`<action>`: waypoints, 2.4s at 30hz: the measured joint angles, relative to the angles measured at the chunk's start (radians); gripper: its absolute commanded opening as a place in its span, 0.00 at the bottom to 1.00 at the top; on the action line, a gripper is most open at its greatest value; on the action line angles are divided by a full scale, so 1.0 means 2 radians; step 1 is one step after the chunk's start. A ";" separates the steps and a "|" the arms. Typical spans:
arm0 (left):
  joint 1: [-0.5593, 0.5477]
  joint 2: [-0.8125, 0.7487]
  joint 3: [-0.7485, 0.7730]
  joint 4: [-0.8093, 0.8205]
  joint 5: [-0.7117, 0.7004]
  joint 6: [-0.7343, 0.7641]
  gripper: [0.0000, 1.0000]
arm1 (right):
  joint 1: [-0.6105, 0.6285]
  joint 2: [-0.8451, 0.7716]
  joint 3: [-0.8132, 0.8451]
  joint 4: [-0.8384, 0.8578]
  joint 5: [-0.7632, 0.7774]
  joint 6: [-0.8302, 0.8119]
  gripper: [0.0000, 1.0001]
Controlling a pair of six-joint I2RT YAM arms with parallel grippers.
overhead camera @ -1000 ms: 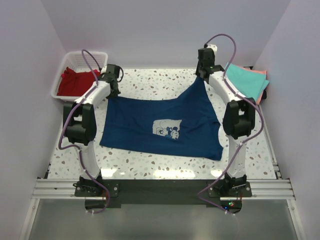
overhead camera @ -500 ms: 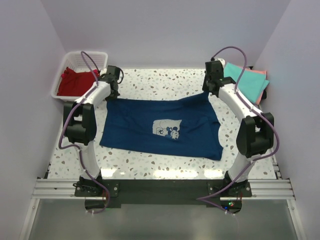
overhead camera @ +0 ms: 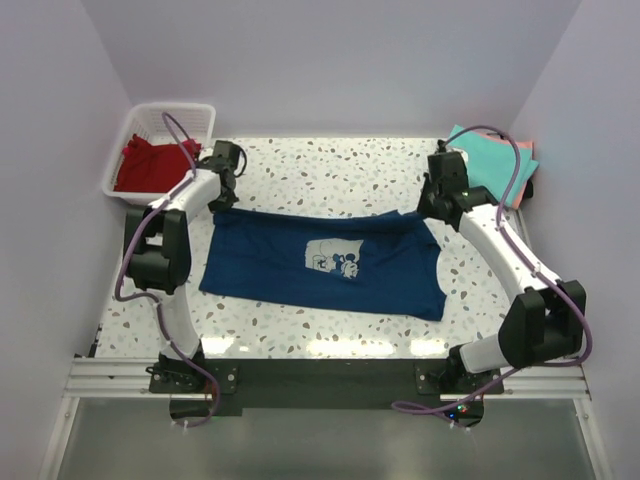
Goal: Fold and stack the t-shirts
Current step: Fold the tshirt
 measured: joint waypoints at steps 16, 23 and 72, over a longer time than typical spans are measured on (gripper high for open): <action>0.000 -0.077 -0.097 -0.026 -0.002 -0.031 0.00 | 0.000 -0.051 -0.079 -0.057 -0.021 0.034 0.00; 0.000 -0.099 -0.109 -0.037 -0.001 -0.035 0.00 | 0.000 -0.053 -0.095 -0.076 -0.021 0.046 0.00; -0.014 -0.068 -0.139 -0.027 0.089 -0.061 0.18 | 0.010 0.068 -0.056 -0.036 -0.069 0.061 0.41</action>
